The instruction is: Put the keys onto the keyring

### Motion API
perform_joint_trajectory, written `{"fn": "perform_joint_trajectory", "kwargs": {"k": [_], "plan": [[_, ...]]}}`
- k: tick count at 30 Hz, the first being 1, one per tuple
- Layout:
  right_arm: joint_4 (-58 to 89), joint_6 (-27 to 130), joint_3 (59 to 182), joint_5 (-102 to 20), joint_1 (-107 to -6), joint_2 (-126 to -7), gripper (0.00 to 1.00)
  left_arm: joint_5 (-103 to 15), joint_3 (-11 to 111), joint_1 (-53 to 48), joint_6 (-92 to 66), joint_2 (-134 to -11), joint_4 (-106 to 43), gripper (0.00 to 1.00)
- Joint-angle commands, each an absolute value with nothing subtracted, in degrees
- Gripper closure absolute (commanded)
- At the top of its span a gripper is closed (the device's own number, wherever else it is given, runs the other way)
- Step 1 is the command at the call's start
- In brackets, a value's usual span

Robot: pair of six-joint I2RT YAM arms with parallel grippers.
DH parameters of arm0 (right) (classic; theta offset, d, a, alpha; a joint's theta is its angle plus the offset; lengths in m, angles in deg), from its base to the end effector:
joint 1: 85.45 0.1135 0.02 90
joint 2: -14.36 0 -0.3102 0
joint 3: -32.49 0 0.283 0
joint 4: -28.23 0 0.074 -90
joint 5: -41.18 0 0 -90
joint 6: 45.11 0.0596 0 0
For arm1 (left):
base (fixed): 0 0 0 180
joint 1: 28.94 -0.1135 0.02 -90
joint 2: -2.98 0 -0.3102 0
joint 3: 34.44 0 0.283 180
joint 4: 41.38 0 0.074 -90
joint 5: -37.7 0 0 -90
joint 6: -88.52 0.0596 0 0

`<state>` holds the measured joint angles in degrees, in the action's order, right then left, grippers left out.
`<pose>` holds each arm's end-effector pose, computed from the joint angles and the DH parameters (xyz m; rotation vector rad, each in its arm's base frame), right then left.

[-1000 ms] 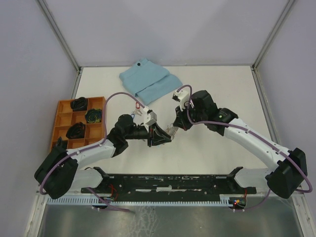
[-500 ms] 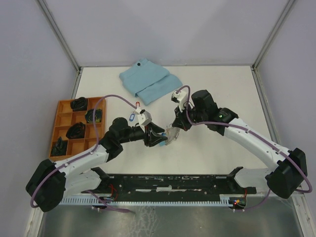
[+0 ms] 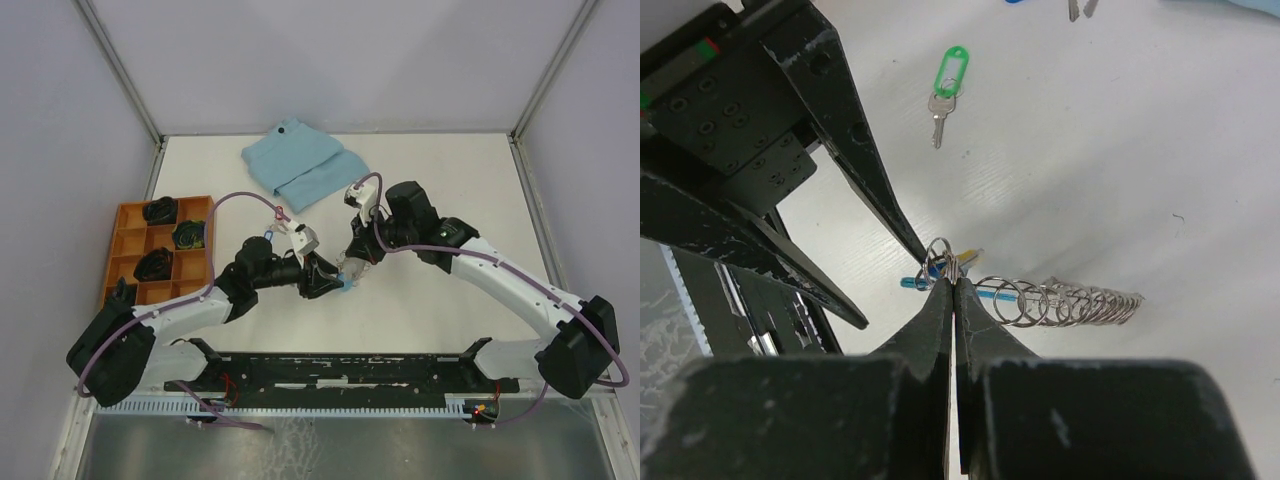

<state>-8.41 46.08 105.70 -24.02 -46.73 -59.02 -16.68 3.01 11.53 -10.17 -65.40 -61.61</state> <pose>0.2316 0.2177 0.3331 -0.9656 2.0664 0.8559 0.1819 -0.2009 0.2337 0.9584 1.6079 -1.1520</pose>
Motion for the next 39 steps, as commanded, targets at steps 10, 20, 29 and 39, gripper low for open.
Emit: {"fn": "perform_joint_trajectory", "kwargs": {"k": [10,20,29,39], "plan": [[-1.7,46.9,106.3,-23.3,-46.9,-58.3,0.99,-27.6,-0.2,15.7,-16.9,-70.4,-73.1,0.46],[-0.3,45.8,104.1,-26.7,-46.9,-56.9,0.99,-35.7,-7.5,15.8,-16.3,-56.8,-73.5,0.38],[-0.7,43.1,102.9,-25.4,-46.9,-55.9,0.99,-34.3,-3.9,15.1,-12.5,-53.5,-70.9,0.31],[1.2,39.4,100.0,-22.6,-46.9,-54.5,0.99,-18.6,2.7,7.7,-11.9,-60.3,-74.4,0.33]]}}
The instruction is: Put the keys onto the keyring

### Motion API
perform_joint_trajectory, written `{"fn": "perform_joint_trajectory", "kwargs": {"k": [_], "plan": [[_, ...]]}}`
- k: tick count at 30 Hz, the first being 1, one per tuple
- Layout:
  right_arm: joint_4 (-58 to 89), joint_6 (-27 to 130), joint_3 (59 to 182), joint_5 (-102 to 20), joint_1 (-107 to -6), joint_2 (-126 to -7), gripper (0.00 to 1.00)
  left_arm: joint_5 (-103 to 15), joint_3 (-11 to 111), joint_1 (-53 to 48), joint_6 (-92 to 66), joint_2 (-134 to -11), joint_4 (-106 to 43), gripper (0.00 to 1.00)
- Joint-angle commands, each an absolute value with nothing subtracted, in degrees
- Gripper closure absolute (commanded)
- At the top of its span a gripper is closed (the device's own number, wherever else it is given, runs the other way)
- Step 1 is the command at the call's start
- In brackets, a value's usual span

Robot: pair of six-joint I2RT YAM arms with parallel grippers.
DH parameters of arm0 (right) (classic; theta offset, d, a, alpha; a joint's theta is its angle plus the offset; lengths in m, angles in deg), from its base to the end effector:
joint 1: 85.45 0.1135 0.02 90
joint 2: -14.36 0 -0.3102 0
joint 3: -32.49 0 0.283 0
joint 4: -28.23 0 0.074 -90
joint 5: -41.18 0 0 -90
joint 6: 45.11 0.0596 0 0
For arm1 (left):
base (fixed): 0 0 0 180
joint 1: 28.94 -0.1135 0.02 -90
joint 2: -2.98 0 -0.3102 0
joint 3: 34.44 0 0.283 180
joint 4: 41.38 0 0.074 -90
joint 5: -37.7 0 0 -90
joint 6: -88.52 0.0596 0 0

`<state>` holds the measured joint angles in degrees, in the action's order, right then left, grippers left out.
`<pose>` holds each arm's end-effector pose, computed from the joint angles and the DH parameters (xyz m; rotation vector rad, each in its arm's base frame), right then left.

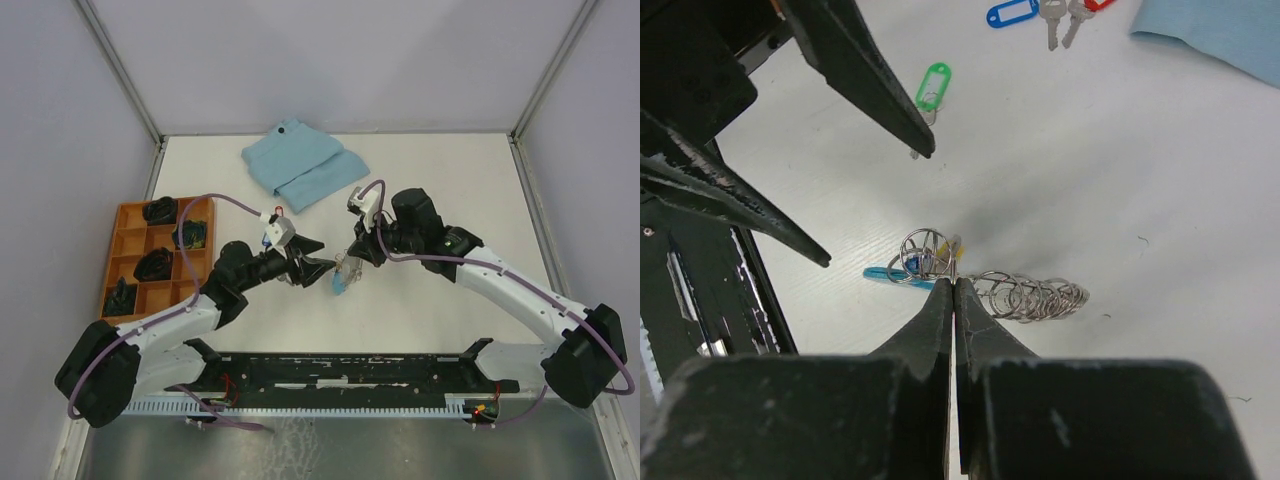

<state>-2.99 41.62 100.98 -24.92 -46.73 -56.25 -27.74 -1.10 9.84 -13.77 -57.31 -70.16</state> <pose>0.2245 0.2110 0.3250 -1.0189 1.9569 0.8017 0.1768 -0.1738 0.2588 0.7148 1.4713 -1.0238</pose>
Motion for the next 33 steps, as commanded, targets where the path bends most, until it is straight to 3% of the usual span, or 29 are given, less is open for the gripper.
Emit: {"fn": "perform_joint_trajectory", "kwargs": {"k": [1,6,10,16,23,33], "plan": [[1.6,39.2,99.6,-22.3,-46.9,-54.4,0.99,-16.9,3.6,7.5,-12.0,-62.1,-74.5,0.34],[4.8,38.0,97.1,-21.2,-46.9,-53.7,0.99,-10.8,6.8,7.4,-13.7,-69.2,-76.9,0.37],[5.8,37.9,96.3,-23.0,-47.0,-53.3,0.99,-6.0,7.7,7.5,-16.2,-72.4,-77.3,0.47],[8.9,38.7,94.5,-25.9,-47.2,-52.2,0.99,-4.5,3.4,8.4,-18.4,-68.3,-76.8,0.56],[12.2,38.5,92.4,-25.6,-47.6,-50.7,0.99,-1.4,-0.5,12.4,-18.4,-62.9,-74.6,0.57],[14.4,33.6,89.4,-21.1,-47.6,-48.8,0.99,-19.2,-2.4,10.6,-12.3,-52.0,-70.2,0.53]]}}
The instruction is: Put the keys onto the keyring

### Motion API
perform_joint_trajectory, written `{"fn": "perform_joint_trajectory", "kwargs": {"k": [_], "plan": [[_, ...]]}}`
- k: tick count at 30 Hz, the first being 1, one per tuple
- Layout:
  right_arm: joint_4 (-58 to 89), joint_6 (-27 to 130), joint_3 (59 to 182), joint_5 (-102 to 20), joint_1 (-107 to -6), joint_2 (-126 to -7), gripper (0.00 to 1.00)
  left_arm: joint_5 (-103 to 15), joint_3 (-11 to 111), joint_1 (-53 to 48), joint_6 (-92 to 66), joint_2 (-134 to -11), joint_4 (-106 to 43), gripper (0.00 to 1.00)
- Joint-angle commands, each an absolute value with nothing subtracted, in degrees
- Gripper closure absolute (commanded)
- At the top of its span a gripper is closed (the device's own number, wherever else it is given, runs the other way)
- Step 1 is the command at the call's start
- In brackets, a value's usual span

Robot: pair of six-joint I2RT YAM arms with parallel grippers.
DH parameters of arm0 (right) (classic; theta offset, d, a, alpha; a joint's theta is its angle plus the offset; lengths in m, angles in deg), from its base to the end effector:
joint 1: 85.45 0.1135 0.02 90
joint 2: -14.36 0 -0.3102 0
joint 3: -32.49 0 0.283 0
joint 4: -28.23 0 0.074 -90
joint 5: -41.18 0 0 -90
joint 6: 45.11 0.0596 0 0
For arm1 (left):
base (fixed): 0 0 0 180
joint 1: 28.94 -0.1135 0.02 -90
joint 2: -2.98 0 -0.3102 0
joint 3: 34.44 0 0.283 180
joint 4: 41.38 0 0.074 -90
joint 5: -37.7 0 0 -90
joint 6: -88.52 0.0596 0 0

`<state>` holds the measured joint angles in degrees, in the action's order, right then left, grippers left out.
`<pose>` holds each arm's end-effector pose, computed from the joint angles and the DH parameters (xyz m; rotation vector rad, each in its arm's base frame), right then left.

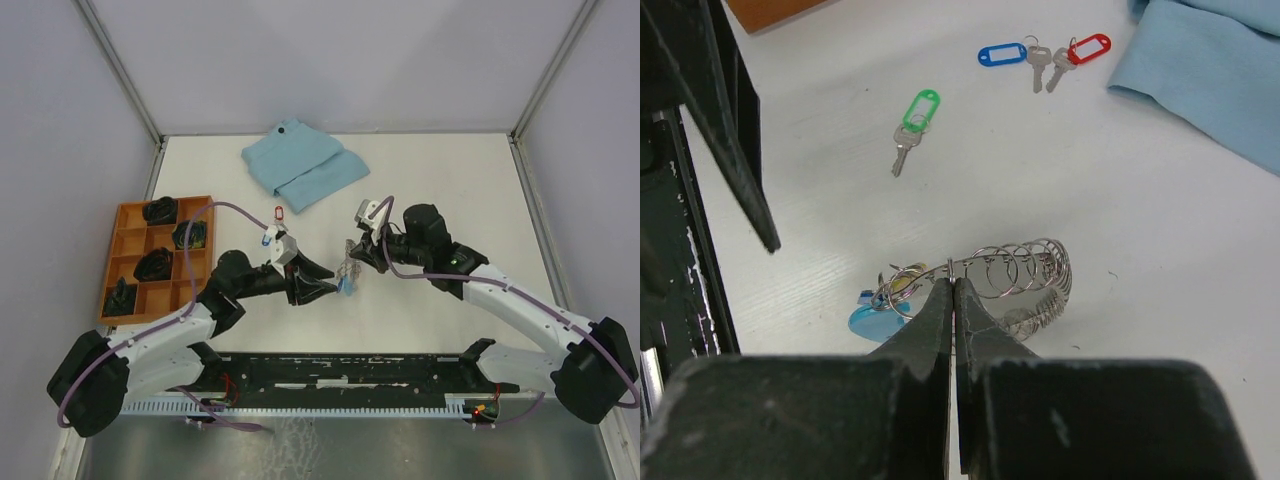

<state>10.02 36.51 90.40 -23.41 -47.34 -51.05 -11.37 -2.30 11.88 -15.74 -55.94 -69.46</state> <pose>0.2098 0.1971 0.3032 -1.0700 1.7592 0.7729 0.1497 -0.1809 0.2544 0.9603 1.4143 -1.2839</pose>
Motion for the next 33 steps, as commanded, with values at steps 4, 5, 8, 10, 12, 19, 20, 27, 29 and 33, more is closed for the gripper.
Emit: {"fn": "perform_joint_trajectory", "kwargs": {"k": [4,5,8,10,12,19,20,27,29,33], "plan": [[16.2,32.6,88.1,-18.7,-47.7,-48.4,0.99,-16.6,0.0,7.7,-11.8,-54.8,-70.7,0.54],[16.7,32.4,87.9,-18.1,-47.8,-48.4,0.99,-15.4,0.5,7.1,-12.3,-56.0,-71.7,0.54],[19.1,32.3,86.7,-16.5,-47.9,-48.5,0.99,-12.1,0.7,5.6,-13.7,-60.5,-77.5,0.53],[21.7,32.0,85.4,-14.9,-48.2,-48.4,0.99,-9.2,1.2,4.7,-14.1,-63.4,-80.2,0.51],[24.7,31.8,84.0,-13.0,-48.4,-48.0,0.98,-6.5,2.0,4.3,-13.7,-65.7,-81.8,0.48],[31.5,31.5,81.4,-9.6,-49.7,-47.7,0.98,-9.1,0.5,3.4,-10.9,-66.6,-86.8,0.37],[31.3,31.5,81.6,-9.2,-49.9,-47.9,0.98,-10.6,0.5,3.2,-10.8,-66.0,-86.3,0.33],[30.4,31.6,82.4,-6.7,-50.1,-48.5,0.99,-23.1,0.2,2.8,-7.9,-57.2,-74.0,0.35],[30.4,31.3,82.6,-6.5,-50.1,-48.3,0.99,-25.6,-0.2,2.8,-5.9,-53.8,-71.3,0.33],[31.7,31.4,83.1,-5.3,-50.1,-48.6,0.99,-27.5,-1.5,2.7,-4.9,-50.1,-71.0,0.24]]}}
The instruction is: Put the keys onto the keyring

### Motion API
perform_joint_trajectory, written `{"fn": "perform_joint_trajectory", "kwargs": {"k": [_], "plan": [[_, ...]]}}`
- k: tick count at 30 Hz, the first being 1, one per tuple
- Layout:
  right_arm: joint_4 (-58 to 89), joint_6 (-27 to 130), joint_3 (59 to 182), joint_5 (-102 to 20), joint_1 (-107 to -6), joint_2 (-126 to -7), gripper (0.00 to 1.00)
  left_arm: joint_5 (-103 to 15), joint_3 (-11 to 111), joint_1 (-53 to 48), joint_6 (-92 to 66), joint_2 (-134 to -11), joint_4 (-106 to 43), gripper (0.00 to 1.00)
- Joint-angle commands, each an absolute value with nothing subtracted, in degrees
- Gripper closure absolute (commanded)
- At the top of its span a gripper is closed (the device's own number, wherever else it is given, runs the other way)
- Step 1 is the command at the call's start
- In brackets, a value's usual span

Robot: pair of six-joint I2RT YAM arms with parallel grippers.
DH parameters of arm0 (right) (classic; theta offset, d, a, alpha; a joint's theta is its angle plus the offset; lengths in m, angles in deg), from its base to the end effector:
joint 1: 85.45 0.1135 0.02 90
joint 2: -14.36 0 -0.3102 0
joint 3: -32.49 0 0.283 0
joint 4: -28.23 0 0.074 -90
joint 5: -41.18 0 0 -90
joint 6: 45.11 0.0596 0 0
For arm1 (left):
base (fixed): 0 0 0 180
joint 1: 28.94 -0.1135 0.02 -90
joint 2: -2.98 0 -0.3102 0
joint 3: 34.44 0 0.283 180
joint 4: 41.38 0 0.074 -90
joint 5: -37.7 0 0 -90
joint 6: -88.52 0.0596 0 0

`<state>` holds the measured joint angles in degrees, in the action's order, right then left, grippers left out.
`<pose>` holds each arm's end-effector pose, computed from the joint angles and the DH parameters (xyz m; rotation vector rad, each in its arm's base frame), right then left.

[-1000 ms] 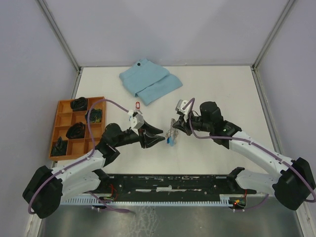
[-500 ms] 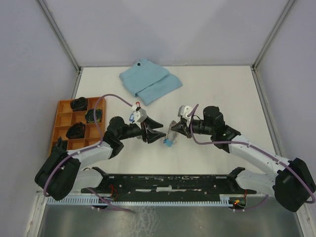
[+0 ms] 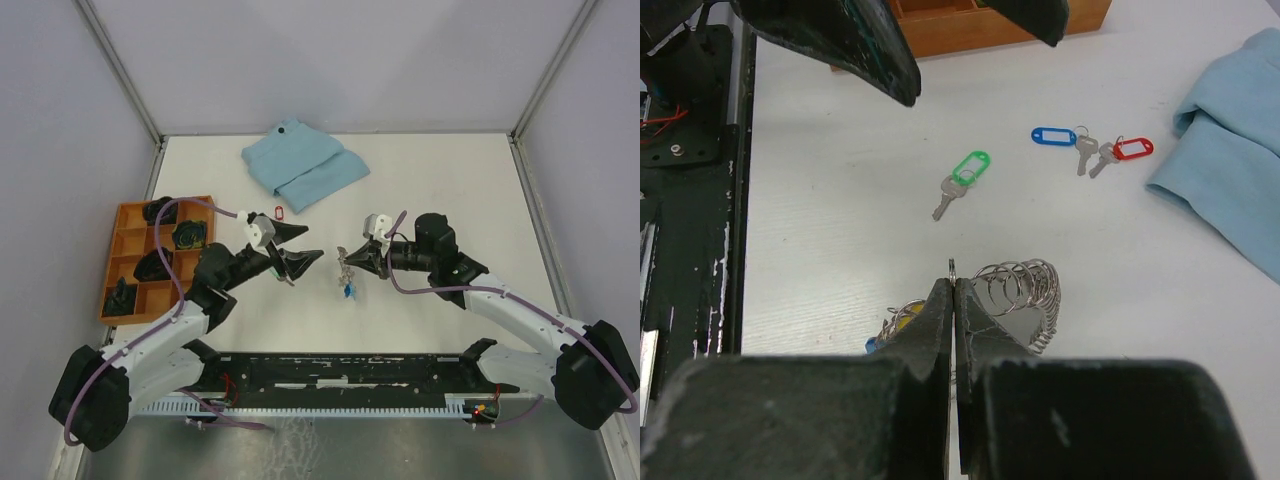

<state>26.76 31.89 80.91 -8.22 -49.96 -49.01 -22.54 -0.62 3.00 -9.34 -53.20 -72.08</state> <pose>0.1963 0.1876 0.2841 -1.2058 1.4520 0.9252 0.1825 -0.1486 0.2818 0.7369 1.3222 -0.9314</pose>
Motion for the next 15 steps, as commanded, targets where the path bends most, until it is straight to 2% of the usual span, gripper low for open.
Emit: {"fn": "perform_joint_trajectory", "kwargs": {"k": [1,4,15], "plan": [[32.1,31.4,83.2,-5.0,-50.1,-48.9,0.99,-26.4,-1.9,2.8,-4.3,-50.0,-71.9,0.21],[33.3,31.0,83.3,-4.5,-50.0,-49.7,0.99,-22.5,-1.9,2.8,-2.9,-51.3,-72.4,0.18],[35.8,30.7,84.2,-1.0,-50.5,-52.4,0.98,-10.7,-1.6,2.8,2.3,-61.3,-77.6,0.17]]}}
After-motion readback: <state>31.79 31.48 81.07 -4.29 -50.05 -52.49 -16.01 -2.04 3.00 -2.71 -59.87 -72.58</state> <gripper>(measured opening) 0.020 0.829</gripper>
